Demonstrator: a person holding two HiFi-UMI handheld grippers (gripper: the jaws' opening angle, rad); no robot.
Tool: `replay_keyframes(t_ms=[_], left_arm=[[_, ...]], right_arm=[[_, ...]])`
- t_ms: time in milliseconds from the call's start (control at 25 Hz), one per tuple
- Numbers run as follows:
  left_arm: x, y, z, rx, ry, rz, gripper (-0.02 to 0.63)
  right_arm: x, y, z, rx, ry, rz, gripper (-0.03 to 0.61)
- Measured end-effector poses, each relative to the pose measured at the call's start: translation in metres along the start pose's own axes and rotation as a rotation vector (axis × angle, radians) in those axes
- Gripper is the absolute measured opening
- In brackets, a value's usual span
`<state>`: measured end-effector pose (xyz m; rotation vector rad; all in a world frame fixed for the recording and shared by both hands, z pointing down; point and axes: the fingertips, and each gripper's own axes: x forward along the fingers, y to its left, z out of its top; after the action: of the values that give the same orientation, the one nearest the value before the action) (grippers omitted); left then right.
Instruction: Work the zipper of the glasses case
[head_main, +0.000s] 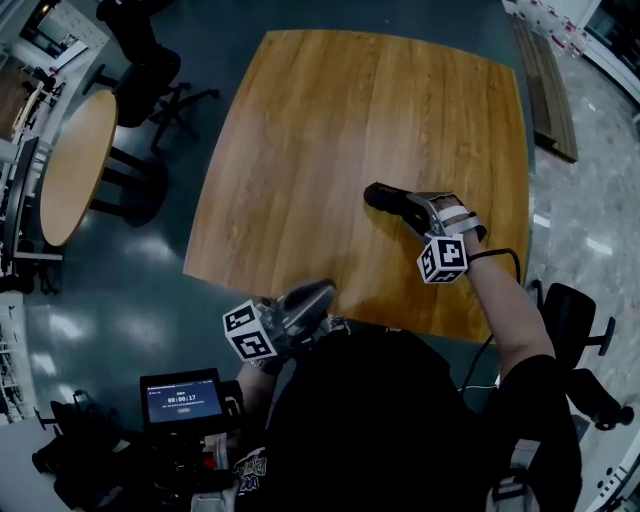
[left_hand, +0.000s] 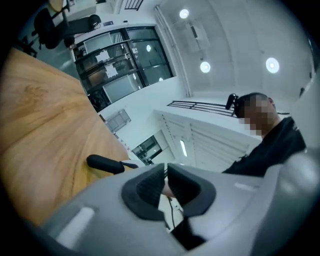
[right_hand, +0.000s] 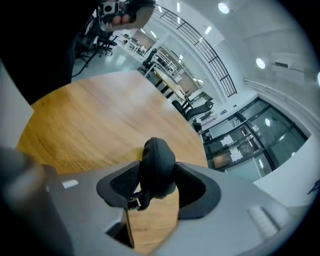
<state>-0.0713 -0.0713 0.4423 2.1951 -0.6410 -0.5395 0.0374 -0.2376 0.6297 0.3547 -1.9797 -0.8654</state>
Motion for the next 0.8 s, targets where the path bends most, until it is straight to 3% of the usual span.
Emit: replay_keyframes(t_ms=[240, 440, 800], left_arm=[[-0.026, 0.007, -0.008, 0.013, -0.031, 0.143, 0.000], [-0.040, 0.012, -0.012, -0.017, -0.064, 0.206, 0.000], [-0.022, 0.016, -0.014, -0.058, -0.104, 0.173, -0.002]], right_arm=[[0.029, 0.001, -0.024, -0.126, 0.001, -0.069, 0.216], [0.040, 0.028, -0.044, -0.199, 0.046, -0.001, 0.207], [0.027, 0.045, -0.023, -0.170, -0.001, 0.028, 0.224]])
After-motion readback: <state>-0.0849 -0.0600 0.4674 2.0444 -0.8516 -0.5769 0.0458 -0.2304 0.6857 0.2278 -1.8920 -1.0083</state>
